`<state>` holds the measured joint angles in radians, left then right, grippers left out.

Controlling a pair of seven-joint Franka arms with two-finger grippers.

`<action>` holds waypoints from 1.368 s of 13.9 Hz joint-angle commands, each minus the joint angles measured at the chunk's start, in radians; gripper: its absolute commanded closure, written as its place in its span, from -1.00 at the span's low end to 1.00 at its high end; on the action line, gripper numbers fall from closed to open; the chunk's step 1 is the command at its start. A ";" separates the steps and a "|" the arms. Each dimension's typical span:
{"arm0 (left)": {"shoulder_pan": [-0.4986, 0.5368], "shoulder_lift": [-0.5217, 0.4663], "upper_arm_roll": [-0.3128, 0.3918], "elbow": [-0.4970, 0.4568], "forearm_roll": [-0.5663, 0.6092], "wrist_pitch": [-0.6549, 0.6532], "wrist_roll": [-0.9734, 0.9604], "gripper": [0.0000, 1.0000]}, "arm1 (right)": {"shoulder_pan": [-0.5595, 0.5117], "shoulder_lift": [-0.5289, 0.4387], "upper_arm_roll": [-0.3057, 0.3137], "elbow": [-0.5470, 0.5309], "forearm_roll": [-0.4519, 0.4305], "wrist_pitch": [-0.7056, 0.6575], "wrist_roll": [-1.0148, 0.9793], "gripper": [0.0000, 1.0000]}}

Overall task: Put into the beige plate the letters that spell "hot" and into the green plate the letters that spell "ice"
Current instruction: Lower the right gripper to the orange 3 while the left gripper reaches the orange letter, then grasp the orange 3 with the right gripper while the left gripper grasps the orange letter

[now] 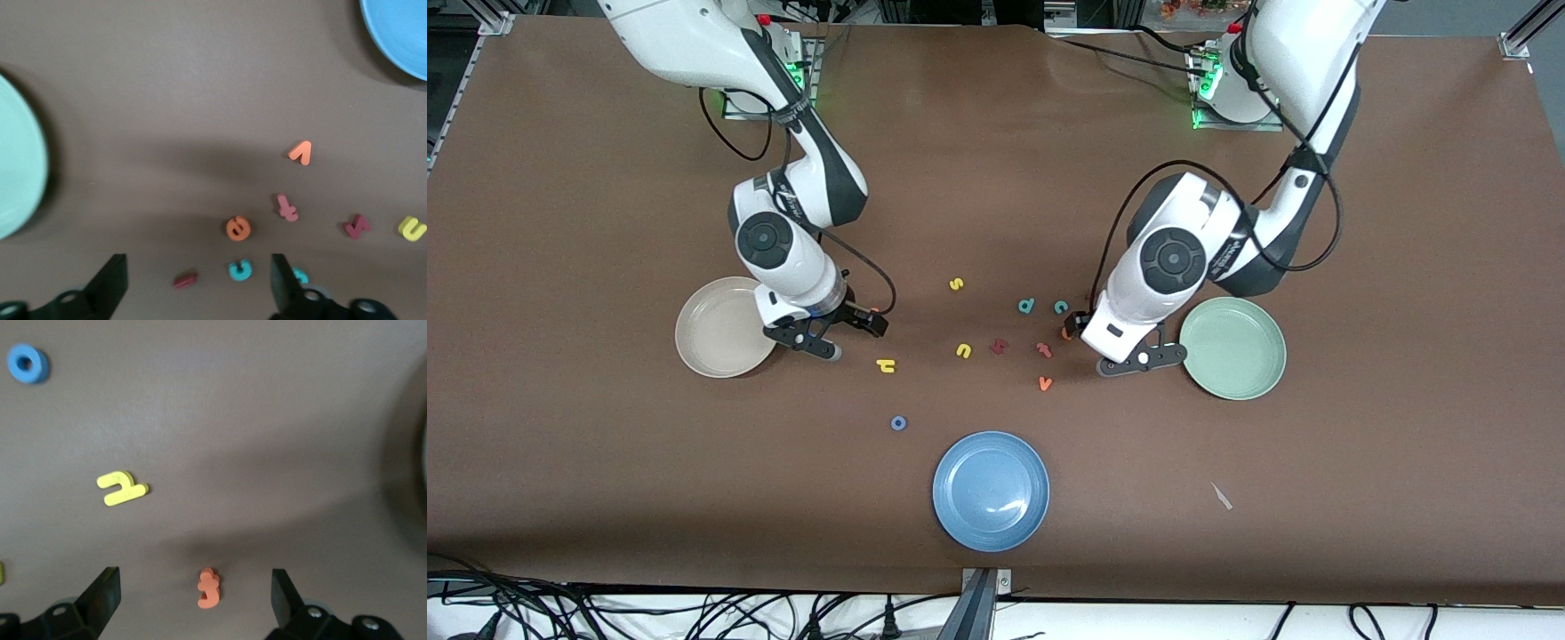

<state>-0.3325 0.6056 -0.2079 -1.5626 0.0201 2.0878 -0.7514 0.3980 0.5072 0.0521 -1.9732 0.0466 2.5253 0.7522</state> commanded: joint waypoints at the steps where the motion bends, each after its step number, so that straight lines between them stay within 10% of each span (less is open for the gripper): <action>1: -0.017 0.052 0.002 0.018 0.037 0.043 -0.040 -0.33 | 0.007 0.034 0.011 -0.013 0.016 0.049 0.010 -1.00; 7: -0.052 0.126 0.001 0.010 0.026 0.147 -0.106 -0.18 | 0.013 0.053 0.023 -0.026 0.016 0.038 0.027 -0.92; 19: -0.092 0.169 0.007 -0.014 0.041 0.150 -0.143 -0.03 | 0.010 0.056 0.023 -0.021 0.016 -0.016 0.019 0.95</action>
<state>-0.4233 0.7784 -0.2048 -1.5730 0.0201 2.2284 -0.8755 0.4086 0.5562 0.0687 -1.9889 0.0467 2.5122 0.7728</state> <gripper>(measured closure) 0.485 0.815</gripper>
